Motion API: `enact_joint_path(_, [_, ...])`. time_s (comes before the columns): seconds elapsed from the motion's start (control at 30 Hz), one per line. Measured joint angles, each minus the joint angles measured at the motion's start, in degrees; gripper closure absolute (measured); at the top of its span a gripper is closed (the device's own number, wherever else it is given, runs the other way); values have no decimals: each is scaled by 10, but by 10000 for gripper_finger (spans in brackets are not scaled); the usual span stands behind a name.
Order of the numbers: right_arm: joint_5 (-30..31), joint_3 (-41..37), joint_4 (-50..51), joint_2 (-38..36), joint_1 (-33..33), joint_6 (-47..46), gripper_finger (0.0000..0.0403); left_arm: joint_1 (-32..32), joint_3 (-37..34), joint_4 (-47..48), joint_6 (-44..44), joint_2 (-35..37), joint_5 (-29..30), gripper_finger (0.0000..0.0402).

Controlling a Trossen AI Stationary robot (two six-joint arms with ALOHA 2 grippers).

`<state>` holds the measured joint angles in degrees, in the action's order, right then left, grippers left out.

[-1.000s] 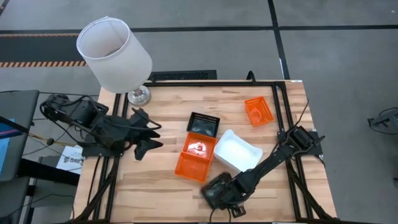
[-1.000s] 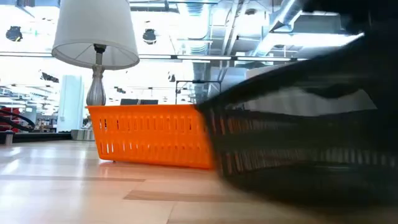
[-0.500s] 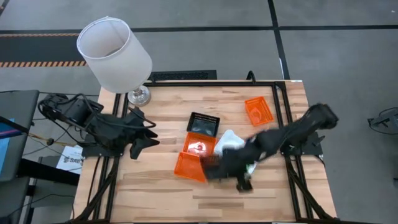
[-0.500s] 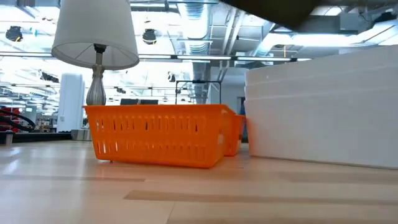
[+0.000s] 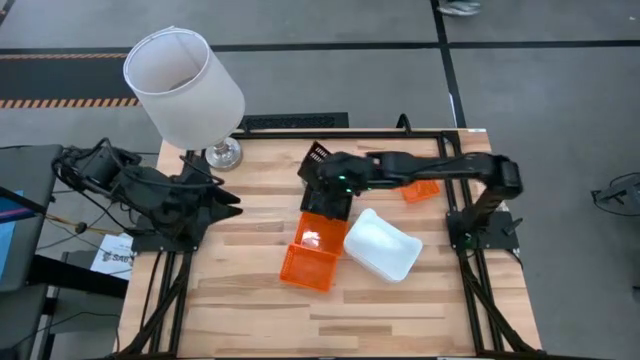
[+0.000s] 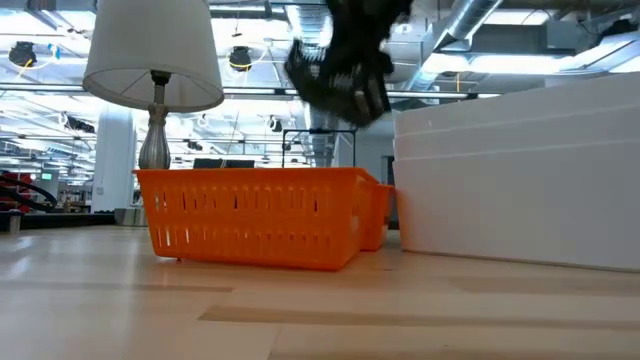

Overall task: Stack baskets by color
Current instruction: Stack the bottom black bin on top of the top black bin

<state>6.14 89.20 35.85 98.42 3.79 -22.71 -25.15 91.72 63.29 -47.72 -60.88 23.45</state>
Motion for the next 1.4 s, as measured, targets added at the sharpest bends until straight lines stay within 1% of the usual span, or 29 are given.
enact_joint_path(0.1, [-7, 16, 26, 44, 10, -2, 402, 0, 0, 18, 0, 9, 7, 249])
enact_joint_path(0.2, [-17, 34, 54, 83, 7, 17, 402, 0, 0, 39, 0, 13, 15, 249])
enact_joint_path(0.37, [-19, 57, 94, 135, -4, 82, 402, 0, 0, 57, 0, 13, 28, 249])
enact_joint_path(0.53, [-19, 60, 119, 164, -15, 156, 402, 0, 0, 59, 0, 13, 27, 249])
enact_joint_path(0.73, [-19, 60, 158, 172, -15, 172, 402, 0, 0, 61, -3, 13, 27, 249])
enact_joint_path(1.3, [-17, 60, 145, 172, -3, 178, 400, 0, 0, 63, -9, 13, 29, 249])
enact_joint_path(1.4, [-6, 57, 140, 172, -1, 181, 399, 0, 0, 63, -10, 13, 29, 249])
